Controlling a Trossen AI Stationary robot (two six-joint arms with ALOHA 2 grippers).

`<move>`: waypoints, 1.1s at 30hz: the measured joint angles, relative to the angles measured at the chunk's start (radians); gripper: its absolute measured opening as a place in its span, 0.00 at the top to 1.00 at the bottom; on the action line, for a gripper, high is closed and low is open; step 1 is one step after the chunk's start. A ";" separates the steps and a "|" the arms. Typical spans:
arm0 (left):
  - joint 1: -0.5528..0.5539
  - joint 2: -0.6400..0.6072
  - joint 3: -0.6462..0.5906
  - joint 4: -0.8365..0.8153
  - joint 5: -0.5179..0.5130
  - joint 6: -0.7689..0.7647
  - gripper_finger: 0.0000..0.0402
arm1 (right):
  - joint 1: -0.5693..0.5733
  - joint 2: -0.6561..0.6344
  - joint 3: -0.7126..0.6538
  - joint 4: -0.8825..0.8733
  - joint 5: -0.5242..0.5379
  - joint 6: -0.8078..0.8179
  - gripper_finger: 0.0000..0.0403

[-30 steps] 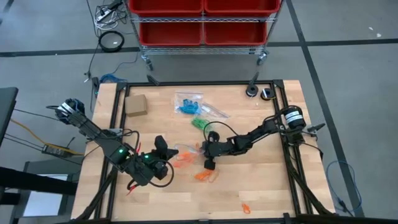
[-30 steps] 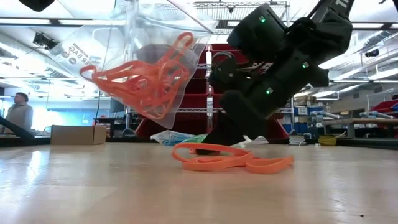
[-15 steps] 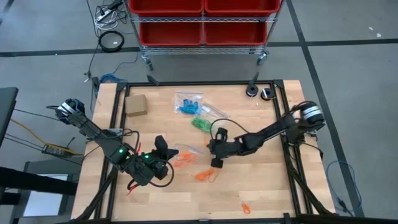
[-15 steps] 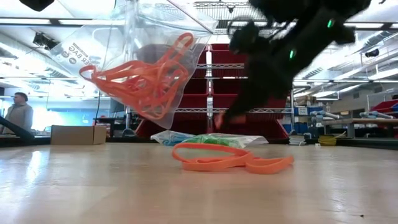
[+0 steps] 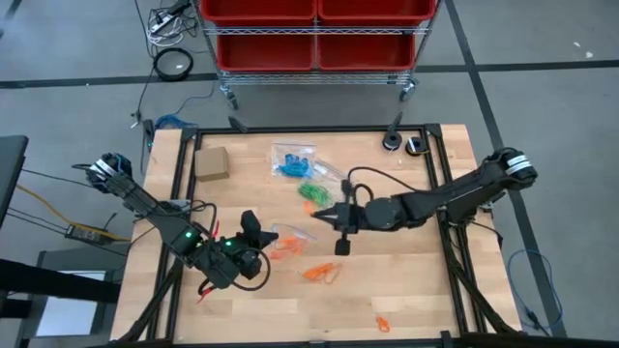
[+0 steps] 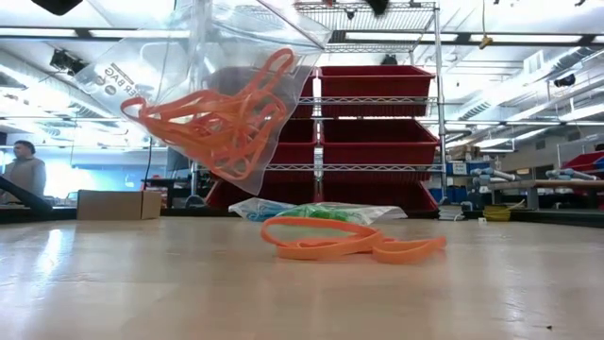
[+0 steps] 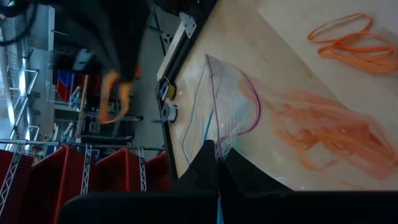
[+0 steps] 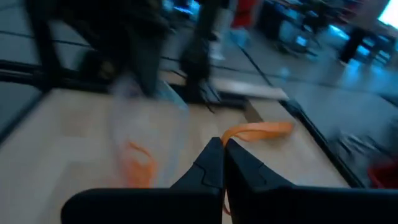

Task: Sort rubber bands
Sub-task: Put the orange rubber band into the transparent zip bag

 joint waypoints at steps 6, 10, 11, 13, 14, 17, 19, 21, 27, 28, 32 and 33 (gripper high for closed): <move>0.000 0.000 0.000 0.012 0.000 0.000 1.00 | -0.025 0.149 0.232 -0.223 -0.214 -0.028 1.00; 0.000 0.000 0.000 0.013 0.000 0.000 1.00 | -0.035 0.239 0.344 -0.374 -0.290 -0.027 1.00; 0.000 0.000 0.000 0.013 0.000 0.001 1.00 | -0.035 0.255 0.361 -0.407 -0.297 -0.022 1.00; 0.000 0.000 0.000 0.018 0.001 0.000 1.00 | -0.040 0.281 0.387 -0.449 -0.320 -0.008 1.00; 0.000 0.000 0.000 0.017 0.000 0.001 1.00 | -0.043 0.290 0.393 -0.463 -0.344 0.002 1.00; 0.000 0.000 0.000 0.018 0.001 0.002 1.00 | -0.051 0.302 0.397 -0.475 -0.406 0.029 1.00; 0.000 0.000 0.000 0.019 0.001 0.002 1.00 | -0.054 0.301 0.397 -0.483 -0.406 0.043 1.00; 0.000 0.000 0.000 0.019 0.001 0.002 1.00 | -0.056 0.301 0.397 -0.484 -0.389 0.051 1.00; 0.000 0.000 0.000 0.022 0.001 0.002 1.00 | -0.055 0.292 0.397 -0.465 -0.347 0.044 0.85; 0.000 0.000 0.000 0.022 0.001 0.002 1.00 | -0.054 0.292 0.397 -0.465 -0.343 0.048 0.81; 0.000 0.000 0.000 0.027 0.001 0.003 1.00 | -0.045 0.281 0.397 -0.474 -0.330 0.068 0.65; 0.000 0.000 0.000 0.027 0.001 0.004 1.00 | -0.039 0.273 0.397 -0.474 -0.315 0.071 0.61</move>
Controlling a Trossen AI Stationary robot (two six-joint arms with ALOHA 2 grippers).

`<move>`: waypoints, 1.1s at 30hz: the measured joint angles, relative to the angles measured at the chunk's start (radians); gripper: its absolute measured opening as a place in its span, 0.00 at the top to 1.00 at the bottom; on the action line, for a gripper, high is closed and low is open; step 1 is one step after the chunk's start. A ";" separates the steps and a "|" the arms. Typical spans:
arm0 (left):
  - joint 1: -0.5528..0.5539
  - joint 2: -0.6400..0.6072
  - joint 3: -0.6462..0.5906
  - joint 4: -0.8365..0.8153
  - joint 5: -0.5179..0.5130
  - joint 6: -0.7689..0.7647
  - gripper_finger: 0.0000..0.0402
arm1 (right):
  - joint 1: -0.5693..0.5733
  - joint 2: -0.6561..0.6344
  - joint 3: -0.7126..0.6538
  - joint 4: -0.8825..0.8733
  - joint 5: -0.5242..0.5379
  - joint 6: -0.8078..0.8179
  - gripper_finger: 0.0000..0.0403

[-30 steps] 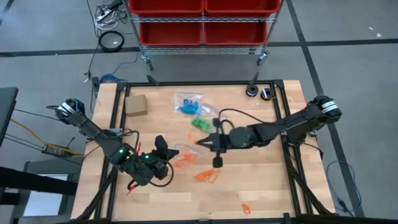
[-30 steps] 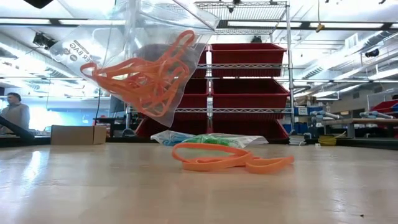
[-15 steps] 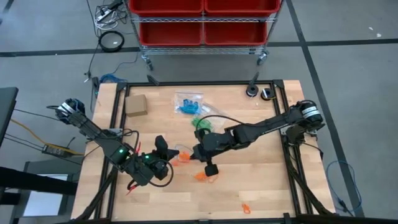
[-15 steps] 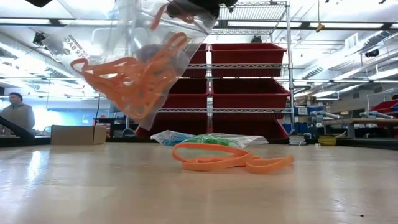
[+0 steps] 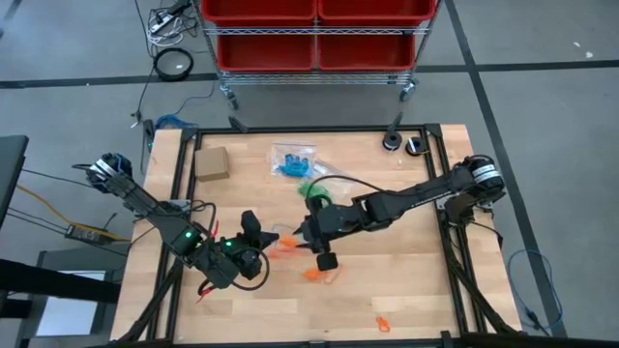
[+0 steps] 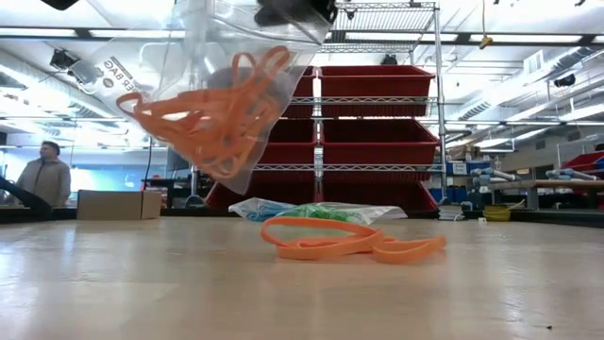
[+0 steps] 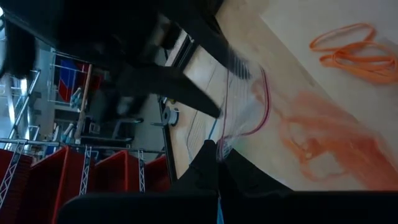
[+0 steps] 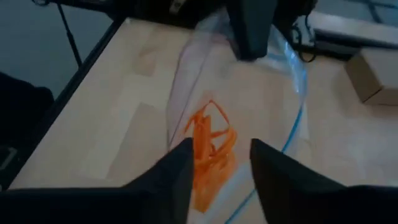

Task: Sort rubber bands
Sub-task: Put the orange rubber band into the transparent zip bag

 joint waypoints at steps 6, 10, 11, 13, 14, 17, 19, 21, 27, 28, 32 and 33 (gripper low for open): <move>0.000 0.000 0.000 0.002 0.016 0.000 1.00 | 0.086 -0.088 0.000 -0.134 0.238 0.009 0.52; 0.000 0.000 0.000 0.001 0.021 0.000 1.00 | 0.153 -0.125 -0.015 -0.304 0.341 0.111 0.54; 0.000 0.000 0.000 0.002 0.021 -0.001 1.00 | 0.166 -0.127 -0.032 -0.336 0.355 0.147 0.55; 0.000 0.000 0.000 0.004 0.023 -0.001 1.00 | 0.188 -0.125 -0.086 -0.348 0.363 0.214 0.57; 0.000 0.000 0.000 0.008 0.023 -0.001 1.00 | 0.198 -0.121 -0.123 -0.331 0.363 0.247 0.58; 0.000 0.000 0.000 0.011 0.023 -0.002 1.00 | 0.218 -0.109 -0.256 -0.189 0.345 0.328 0.59; 0.000 0.000 0.000 0.011 0.026 -0.002 1.00 | 0.230 -0.101 -0.354 -0.070 0.327 0.365 0.60; 0.000 0.000 0.000 0.012 0.033 -0.002 1.00 | 0.236 -0.095 -0.444 0.062 0.323 0.390 0.60; 0.000 0.000 0.000 0.013 0.036 -0.002 1.00 | 0.243 -0.054 -0.624 0.285 0.253 0.435 0.60; 0.000 0.000 0.000 0.013 0.036 -0.002 1.00 | 0.244 -0.041 -0.636 0.308 0.247 0.431 0.60; 0.000 0.000 0.000 0.016 0.037 -0.003 1.00 | 0.250 0.021 -0.650 0.337 0.240 0.396 0.60; 0.000 0.000 -0.001 0.016 0.037 -0.003 1.00 | 0.250 0.036 -0.649 0.357 0.238 0.395 0.60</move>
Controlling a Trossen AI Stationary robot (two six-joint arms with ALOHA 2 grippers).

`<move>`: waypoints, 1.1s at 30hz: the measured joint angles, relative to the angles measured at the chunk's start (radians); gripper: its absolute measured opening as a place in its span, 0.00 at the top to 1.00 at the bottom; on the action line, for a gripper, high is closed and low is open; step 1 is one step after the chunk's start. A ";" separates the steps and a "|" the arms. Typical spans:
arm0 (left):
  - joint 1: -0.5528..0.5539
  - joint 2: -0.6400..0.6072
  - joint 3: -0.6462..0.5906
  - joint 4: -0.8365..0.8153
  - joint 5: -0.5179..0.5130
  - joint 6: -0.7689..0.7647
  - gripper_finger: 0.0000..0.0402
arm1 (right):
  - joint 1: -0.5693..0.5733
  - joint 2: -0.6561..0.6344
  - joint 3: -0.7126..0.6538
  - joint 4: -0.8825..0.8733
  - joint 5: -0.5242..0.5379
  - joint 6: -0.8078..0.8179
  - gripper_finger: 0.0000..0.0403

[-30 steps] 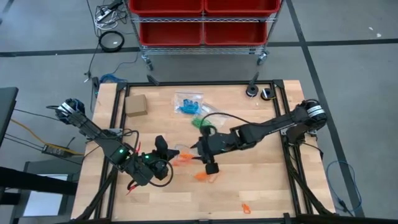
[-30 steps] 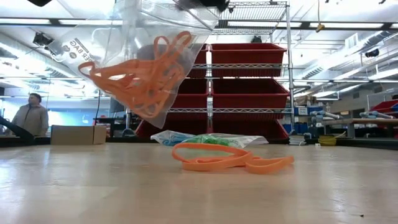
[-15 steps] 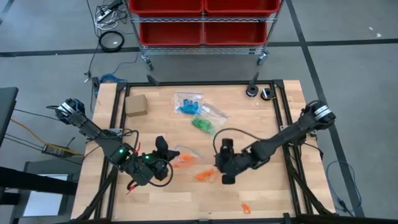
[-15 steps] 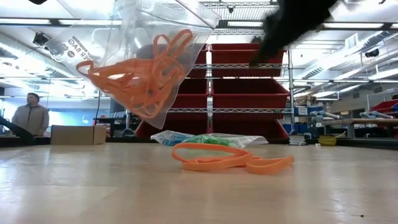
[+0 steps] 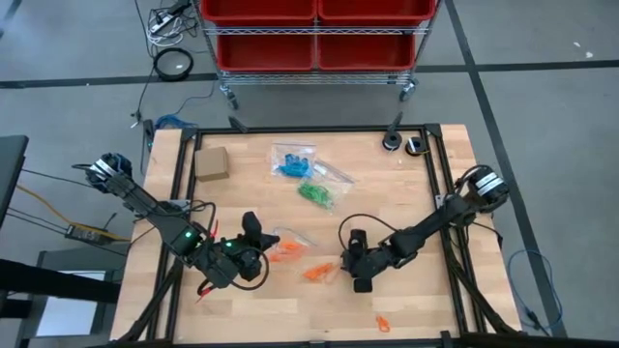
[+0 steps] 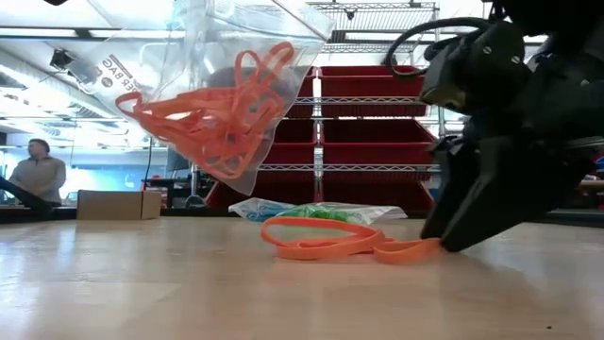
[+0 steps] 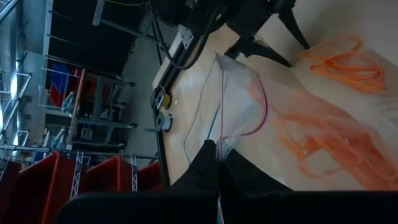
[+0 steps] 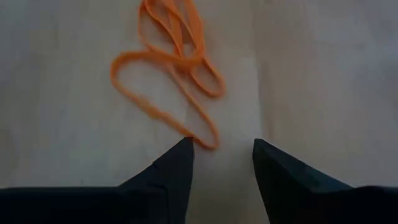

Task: Sort rubber bands
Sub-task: Put the orange rubber band into the transparent zip bag

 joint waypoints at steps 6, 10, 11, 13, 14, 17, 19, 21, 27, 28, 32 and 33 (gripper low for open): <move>0.000 0.000 0.000 0.004 0.000 0.000 1.00 | -0.001 0.088 0.017 0.106 -0.007 -0.003 0.67; 0.000 0.000 0.000 0.004 0.000 0.000 1.00 | -0.004 0.102 0.046 0.101 -0.065 -0.042 0.90; 0.000 0.000 0.000 0.004 0.000 0.000 1.00 | -0.004 0.099 0.050 0.088 -0.069 -0.046 0.95; 0.000 0.000 0.000 0.005 0.001 0.000 1.00 | -0.004 0.086 0.050 0.081 -0.074 -0.048 0.97; 0.000 0.000 0.000 0.006 0.002 0.000 1.00 | -0.004 0.080 0.050 0.077 -0.076 -0.043 0.98; 0.000 0.000 0.000 0.016 0.006 0.000 1.00 | -0.003 0.048 0.046 0.052 -0.076 -0.042 0.99; 0.000 0.000 0.000 0.020 0.011 0.000 1.00 | -0.001 0.009 0.041 0.031 -0.082 -0.048 1.00; 0.000 0.000 0.000 0.021 0.014 0.000 1.00 | 0.002 -0.047 0.042 0.039 -0.075 -0.062 1.00; 0.000 0.000 0.000 0.021 0.015 0.000 1.00 | 0.005 -0.229 0.050 0.055 0.022 -0.174 1.00; 0.000 0.000 0.000 0.021 0.015 0.001 1.00 | 0.004 -0.258 0.058 0.067 0.036 -0.200 1.00; 0.000 0.000 0.000 0.020 0.015 0.000 1.00 | -0.011 -0.344 0.096 0.119 0.078 -0.317 1.00; 0.000 0.000 0.000 0.021 0.015 0.000 1.00 | -0.018 -0.354 0.111 0.126 0.097 -0.351 1.00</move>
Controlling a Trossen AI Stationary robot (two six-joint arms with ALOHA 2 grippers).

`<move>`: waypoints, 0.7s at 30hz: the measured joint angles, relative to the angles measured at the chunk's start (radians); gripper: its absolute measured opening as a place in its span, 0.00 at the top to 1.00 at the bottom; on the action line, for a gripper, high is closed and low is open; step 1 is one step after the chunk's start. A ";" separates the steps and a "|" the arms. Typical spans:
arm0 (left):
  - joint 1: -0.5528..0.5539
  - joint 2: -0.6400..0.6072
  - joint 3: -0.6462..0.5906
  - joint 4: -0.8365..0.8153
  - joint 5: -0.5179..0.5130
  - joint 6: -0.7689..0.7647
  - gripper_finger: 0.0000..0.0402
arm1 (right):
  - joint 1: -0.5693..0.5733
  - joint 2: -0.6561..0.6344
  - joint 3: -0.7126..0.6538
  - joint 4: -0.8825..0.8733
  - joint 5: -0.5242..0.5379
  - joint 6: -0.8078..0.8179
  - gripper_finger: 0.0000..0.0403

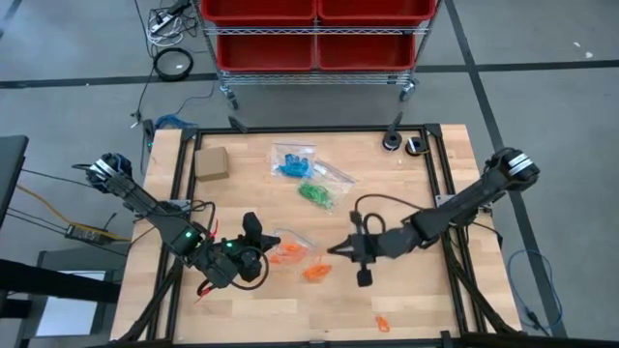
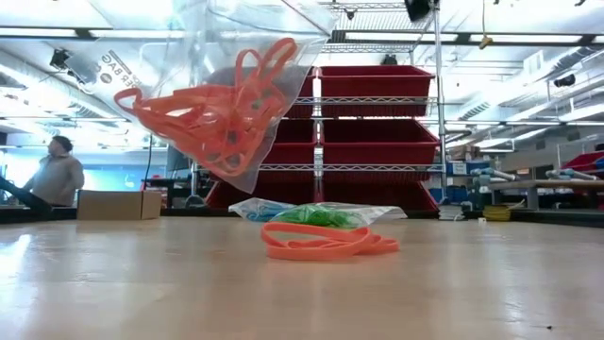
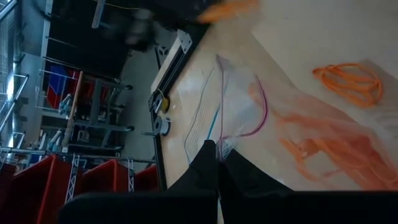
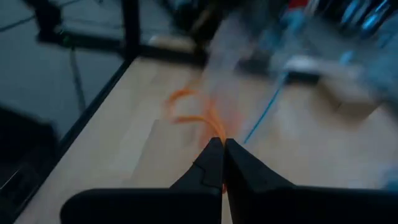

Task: Sort rubber bands
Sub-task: Put the orange rubber band into the transparent zip bag

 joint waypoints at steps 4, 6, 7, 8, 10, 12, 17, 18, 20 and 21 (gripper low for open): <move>0.000 0.000 0.000 0.000 0.000 0.001 1.00 | -0.041 0.012 0.080 0.008 0.017 -0.105 1.00; 0.000 0.000 0.000 0.001 0.000 0.001 1.00 | -0.069 0.050 0.124 0.001 -0.015 -0.137 1.00; 0.000 0.000 0.000 0.001 0.000 0.001 1.00 | -0.083 0.073 0.148 -0.006 -0.035 -0.144 1.00; 0.000 0.000 0.000 0.001 0.000 0.002 1.00 | -0.096 0.100 0.173 -0.019 -0.055 -0.148 1.00; 0.000 0.000 0.000 0.001 0.000 0.002 1.00 | -0.123 0.157 0.229 -0.072 -0.082 -0.149 1.00; 0.000 0.000 0.000 0.003 0.000 0.002 1.00 | -0.143 0.219 0.292 -0.180 -0.097 -0.136 1.00; 0.000 0.000 0.000 0.006 0.000 0.002 1.00 | -0.157 0.366 0.462 -0.430 -0.167 -0.126 1.00; 0.000 0.000 0.000 0.007 0.000 0.002 1.00 | -0.156 0.389 0.496 -0.479 -0.177 -0.125 1.00; 0.000 0.000 0.000 0.007 0.000 0.003 1.00 | -0.155 0.428 0.554 -0.568 -0.191 -0.118 1.00; 0.000 0.000 0.000 0.007 0.000 0.003 1.00 | -0.154 0.443 0.576 -0.594 -0.191 -0.116 1.00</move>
